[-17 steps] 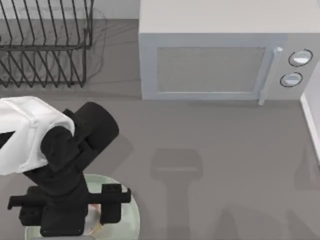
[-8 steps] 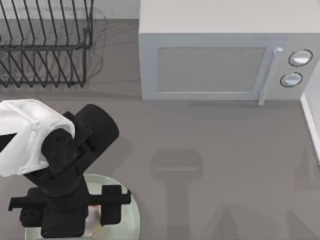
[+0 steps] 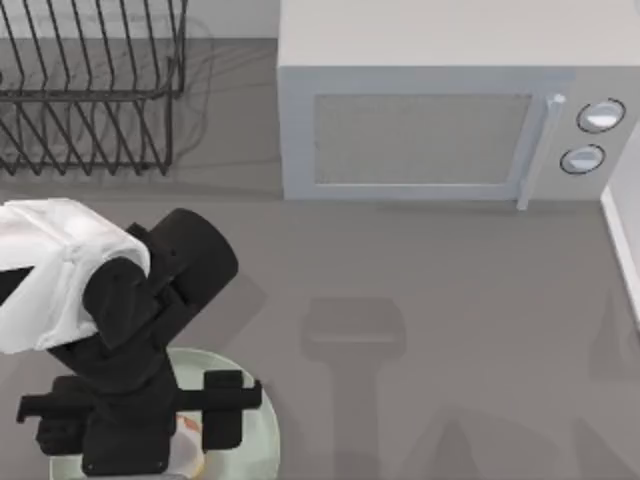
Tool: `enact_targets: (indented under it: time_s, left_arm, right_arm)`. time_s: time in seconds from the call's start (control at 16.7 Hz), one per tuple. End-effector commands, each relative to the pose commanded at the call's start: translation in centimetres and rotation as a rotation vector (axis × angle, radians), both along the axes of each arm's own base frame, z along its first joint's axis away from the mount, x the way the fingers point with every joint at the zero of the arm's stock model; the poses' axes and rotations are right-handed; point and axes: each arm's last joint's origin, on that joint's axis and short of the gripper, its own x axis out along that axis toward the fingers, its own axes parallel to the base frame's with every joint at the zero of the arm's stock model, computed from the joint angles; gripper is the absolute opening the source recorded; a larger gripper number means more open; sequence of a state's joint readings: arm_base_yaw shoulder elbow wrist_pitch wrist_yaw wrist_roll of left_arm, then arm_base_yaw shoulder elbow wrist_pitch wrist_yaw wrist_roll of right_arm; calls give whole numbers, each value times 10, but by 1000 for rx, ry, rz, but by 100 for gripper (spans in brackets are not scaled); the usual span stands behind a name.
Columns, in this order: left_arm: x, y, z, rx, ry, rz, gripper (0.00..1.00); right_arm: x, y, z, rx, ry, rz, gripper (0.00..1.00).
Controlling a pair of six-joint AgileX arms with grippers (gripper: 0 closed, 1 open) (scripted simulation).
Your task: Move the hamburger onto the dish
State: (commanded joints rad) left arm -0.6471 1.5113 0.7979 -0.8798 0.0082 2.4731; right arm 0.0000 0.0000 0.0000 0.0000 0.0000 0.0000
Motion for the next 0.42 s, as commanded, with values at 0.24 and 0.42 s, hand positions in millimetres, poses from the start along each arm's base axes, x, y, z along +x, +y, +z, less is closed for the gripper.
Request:
enact_targets:
  time_s: [0.24,0.42]
  left_arm:
    - [0,0,0,0,0,0,100]
    - [0,0,0,0,0,0,100]
  right_arm:
    - [0,0,0,0,0,0,100]
    - [0,0,0,0,0,0,100]
